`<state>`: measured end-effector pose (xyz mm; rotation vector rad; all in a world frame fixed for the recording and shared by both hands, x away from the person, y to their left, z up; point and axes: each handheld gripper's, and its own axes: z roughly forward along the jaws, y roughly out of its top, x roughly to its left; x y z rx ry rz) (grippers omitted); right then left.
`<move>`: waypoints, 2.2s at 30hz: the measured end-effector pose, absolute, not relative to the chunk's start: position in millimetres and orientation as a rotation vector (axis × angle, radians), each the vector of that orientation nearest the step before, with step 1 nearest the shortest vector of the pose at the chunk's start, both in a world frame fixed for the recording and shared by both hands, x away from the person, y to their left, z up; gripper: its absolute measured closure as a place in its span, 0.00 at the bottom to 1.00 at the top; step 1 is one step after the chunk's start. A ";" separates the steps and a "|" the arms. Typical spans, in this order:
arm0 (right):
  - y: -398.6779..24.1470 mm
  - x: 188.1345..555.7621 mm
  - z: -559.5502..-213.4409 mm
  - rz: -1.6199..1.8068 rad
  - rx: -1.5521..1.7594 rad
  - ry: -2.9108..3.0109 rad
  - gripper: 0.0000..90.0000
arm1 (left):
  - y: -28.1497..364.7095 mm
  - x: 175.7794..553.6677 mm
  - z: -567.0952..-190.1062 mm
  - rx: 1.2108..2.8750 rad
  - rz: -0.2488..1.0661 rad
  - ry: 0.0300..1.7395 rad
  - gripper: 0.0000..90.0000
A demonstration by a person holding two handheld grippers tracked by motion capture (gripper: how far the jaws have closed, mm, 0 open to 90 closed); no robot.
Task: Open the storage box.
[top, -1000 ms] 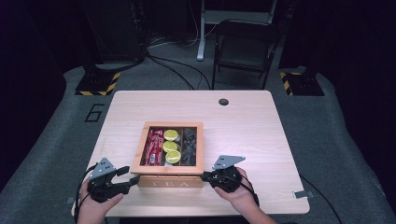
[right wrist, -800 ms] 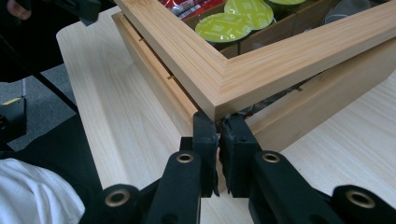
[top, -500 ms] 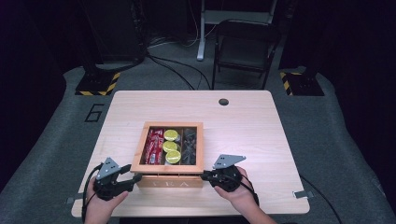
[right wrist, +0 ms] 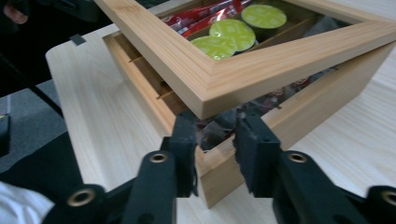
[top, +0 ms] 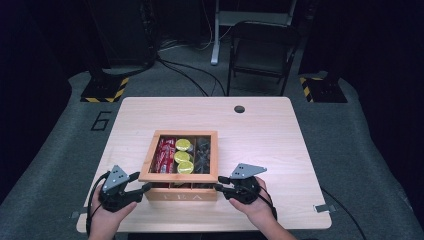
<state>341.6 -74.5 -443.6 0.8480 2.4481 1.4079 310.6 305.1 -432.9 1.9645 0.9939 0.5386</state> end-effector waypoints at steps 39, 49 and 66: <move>-57.9 400.5 -400.7 1.375 0.828 2.245 0.54 | 308.0 342.5 -372.0 1.848 0.517 1.024 0.49; -57.3 422.4 -402.4 1.378 0.873 2.240 0.57 | 307.5 349.6 -363.0 1.830 0.526 1.025 0.49; -62.6 432.9 -401.0 1.431 0.849 2.238 0.60 | 304.1 353.9 -361.4 1.782 0.569 1.037 0.49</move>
